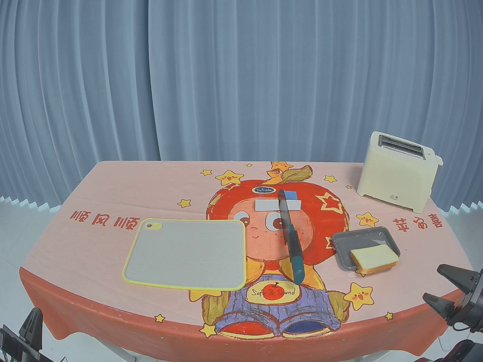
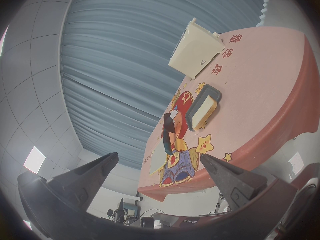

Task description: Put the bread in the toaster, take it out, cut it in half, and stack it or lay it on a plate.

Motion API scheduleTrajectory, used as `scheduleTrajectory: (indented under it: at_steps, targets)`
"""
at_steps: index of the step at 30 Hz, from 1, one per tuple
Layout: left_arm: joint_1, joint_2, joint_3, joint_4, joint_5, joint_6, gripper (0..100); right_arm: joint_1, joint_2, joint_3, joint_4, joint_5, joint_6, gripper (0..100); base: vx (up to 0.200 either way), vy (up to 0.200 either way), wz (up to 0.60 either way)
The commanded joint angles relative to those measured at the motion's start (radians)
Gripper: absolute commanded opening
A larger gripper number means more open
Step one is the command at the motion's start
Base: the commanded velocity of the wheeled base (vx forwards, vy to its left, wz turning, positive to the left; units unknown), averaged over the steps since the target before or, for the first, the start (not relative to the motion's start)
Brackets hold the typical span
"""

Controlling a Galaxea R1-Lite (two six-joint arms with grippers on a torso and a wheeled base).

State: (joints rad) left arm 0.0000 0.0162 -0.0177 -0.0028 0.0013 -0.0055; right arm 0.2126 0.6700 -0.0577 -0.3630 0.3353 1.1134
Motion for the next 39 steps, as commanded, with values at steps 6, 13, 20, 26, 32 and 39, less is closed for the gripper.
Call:
scheduleTrajectory:
  at_steps: [6, 13, 20, 26, 32, 39]
  targets:
    - [0.0, -0.015, 0.018, 0.0, 0.0, -0.001, 0, -0.004, 0.049, -0.016, -0.014, -0.001, 0.002, 100, 0.0, 0.0, 0.0]
    - [0.0, -0.015, 0.018, 0.0, 0.0, -0.001, 0, -0.033, 0.051, -0.053, -0.014, -0.001, 0.002, 100, 0.0, 0.0, 0.0]
    - [0.0, -0.015, 0.018, 0.0, 0.0, -0.001, 0, -0.032, 0.086, -0.056, -0.016, 0.001, 0.005, 100, 0.0, 0.0, 0.0]
    - [0.0, -0.015, 0.018, 0.0, 0.0, -0.001, 0, -0.028, 0.122, -0.062, -0.045, 0.002, 0.005, 100, 0.0, 0.0, 0.0]
    - [0.0, -0.015, 0.018, 0.0, 0.0, -0.001, 0, -0.027, 0.171, -0.06, -0.068, 0.005, 0.005, 100, 0.0, 0.0, 0.0]
    - [0.0, -0.015, 0.018, 0.0, 0.0, -0.001, 0, -0.005, 0.209, -0.051, -0.063, 0.022, 0.003, 100, 0.0, 0.0, 0.0]
